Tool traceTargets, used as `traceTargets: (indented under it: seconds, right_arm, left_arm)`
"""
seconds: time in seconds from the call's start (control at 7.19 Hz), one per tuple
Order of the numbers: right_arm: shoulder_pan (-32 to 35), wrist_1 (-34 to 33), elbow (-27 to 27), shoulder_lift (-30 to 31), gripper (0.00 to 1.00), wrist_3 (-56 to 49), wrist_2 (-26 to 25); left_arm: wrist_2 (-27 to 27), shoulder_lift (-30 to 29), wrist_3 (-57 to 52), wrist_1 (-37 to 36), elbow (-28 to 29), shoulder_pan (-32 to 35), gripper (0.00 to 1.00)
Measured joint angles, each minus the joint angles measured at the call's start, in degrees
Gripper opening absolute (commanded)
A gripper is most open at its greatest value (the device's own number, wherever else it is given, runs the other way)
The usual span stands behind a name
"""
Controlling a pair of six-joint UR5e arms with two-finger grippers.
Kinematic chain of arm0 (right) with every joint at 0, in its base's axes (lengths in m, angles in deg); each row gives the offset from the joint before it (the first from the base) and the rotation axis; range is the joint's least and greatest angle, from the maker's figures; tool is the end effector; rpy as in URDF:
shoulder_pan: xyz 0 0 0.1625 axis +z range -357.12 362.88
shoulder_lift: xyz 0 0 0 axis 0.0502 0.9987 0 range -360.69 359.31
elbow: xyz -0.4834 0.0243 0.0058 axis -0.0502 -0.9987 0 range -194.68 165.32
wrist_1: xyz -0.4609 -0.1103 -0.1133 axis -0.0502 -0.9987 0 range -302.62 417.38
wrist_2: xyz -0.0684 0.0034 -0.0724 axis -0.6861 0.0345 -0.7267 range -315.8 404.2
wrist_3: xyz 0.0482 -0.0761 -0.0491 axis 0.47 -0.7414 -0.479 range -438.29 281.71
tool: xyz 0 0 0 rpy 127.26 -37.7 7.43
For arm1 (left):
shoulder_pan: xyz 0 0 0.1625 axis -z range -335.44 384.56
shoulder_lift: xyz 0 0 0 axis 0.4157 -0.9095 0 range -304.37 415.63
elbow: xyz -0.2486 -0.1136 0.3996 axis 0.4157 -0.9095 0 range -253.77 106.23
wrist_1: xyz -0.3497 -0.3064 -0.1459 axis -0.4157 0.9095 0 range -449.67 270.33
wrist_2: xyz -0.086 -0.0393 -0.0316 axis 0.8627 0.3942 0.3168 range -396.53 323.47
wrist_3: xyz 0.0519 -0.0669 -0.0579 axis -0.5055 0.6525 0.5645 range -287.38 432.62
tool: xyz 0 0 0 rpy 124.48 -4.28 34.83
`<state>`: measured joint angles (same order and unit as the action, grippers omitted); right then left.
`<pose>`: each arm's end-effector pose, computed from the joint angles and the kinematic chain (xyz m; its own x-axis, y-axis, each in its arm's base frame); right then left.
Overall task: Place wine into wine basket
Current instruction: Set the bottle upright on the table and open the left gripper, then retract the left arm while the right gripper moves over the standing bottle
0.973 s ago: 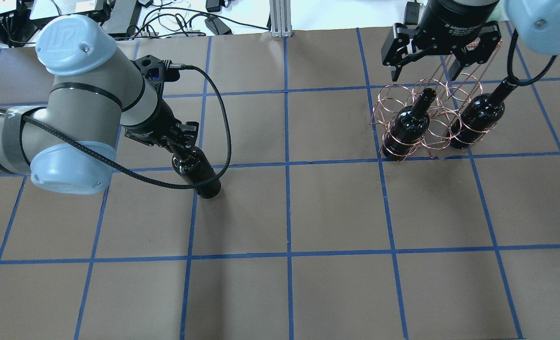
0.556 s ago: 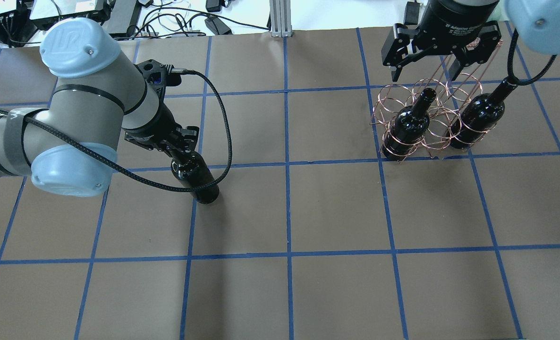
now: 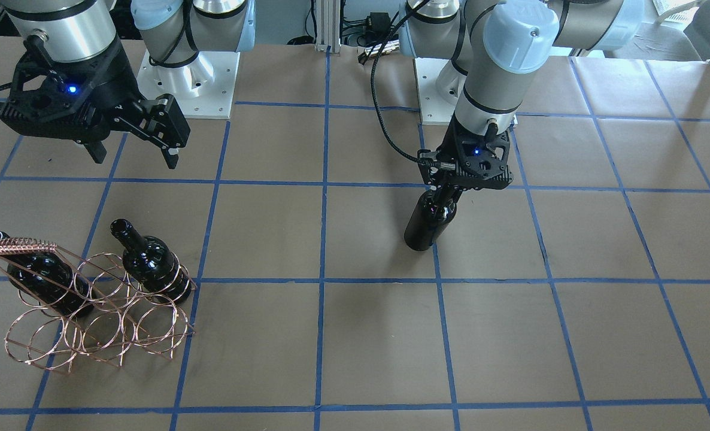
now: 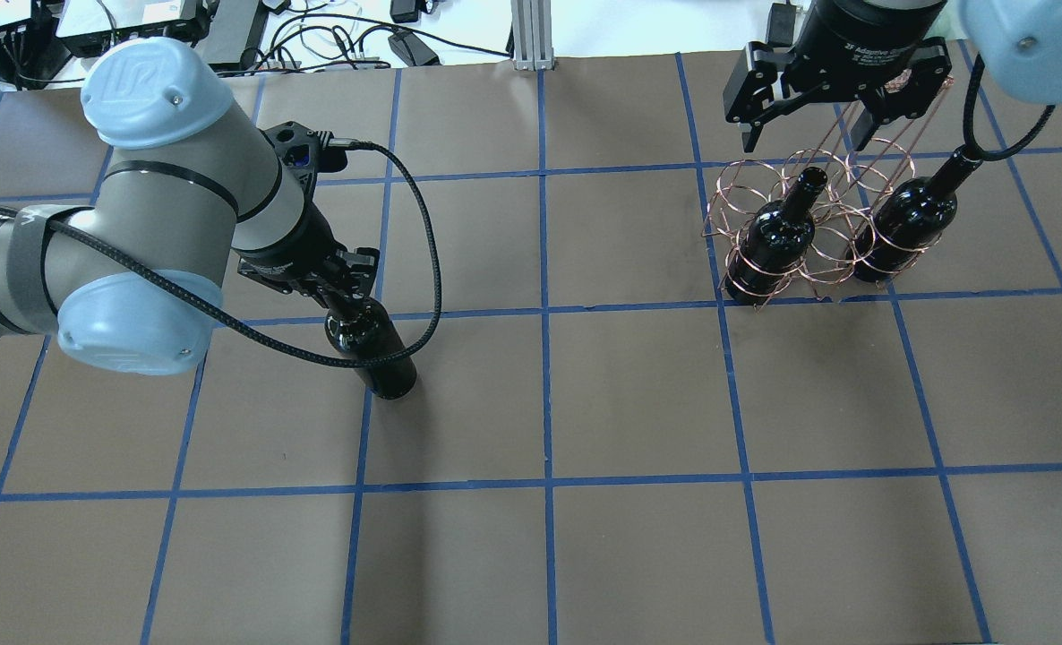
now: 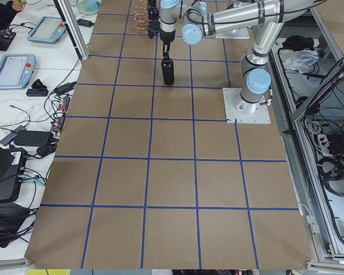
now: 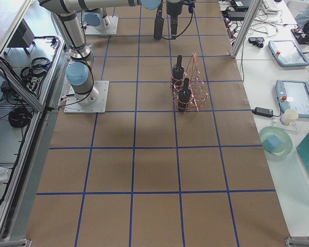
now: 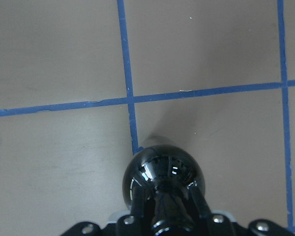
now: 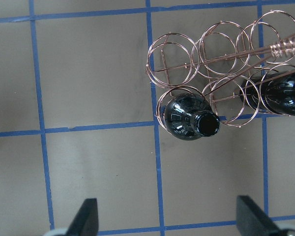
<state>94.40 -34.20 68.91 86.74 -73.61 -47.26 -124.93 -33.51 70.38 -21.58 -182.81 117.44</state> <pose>0.1466 -0.5946 0.5848 -0.9982 0.0570 0.0177 0.0551 0.9938 -0.0963 -0.1633 -0.5366 0.4045 -0.9956 0.0907 0.0252 0.0889 0.9938 -0.0661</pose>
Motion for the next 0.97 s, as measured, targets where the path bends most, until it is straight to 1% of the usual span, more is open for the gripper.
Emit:
traceTargets:
  seconds: [0.14,0.28,0.56,0.7,0.83,0.97]
  right_arm:
    - [0.26,-0.94,0.07,0.05,1.0,0.24,0.02]
    - [0.41,-1.47,0.17,0.04,1.0,0.57,0.09]
    - [1.3,-1.71,0.25,-0.15,1.0,2.98,0.13]
    - [2.78,-1.92,0.26,-0.42,1.0,4.84,0.1]
    - [4.56,-2.37,0.26,-0.67,1.0,6.38,0.01]
    - [6.34,-3.05,0.26,-1.05,1.0,8.22,-0.11]
  left_arm:
    - [0.04,-0.13,-0.03,0.07,0.12,0.01,0.83]
    - [0.06,-0.31,-0.02,0.09,0.24,0.02,1.0]
    - [0.09,-0.55,0.35,0.52,0.45,0.02,1.0]
    - [0.07,-0.43,0.72,1.83,1.16,-0.05,1.0]
    - [-0.05,-0.13,0.95,5.41,3.85,-0.41,1.0]
    - [-0.13,-0.03,1.15,11.17,8.57,-1.13,1.0]
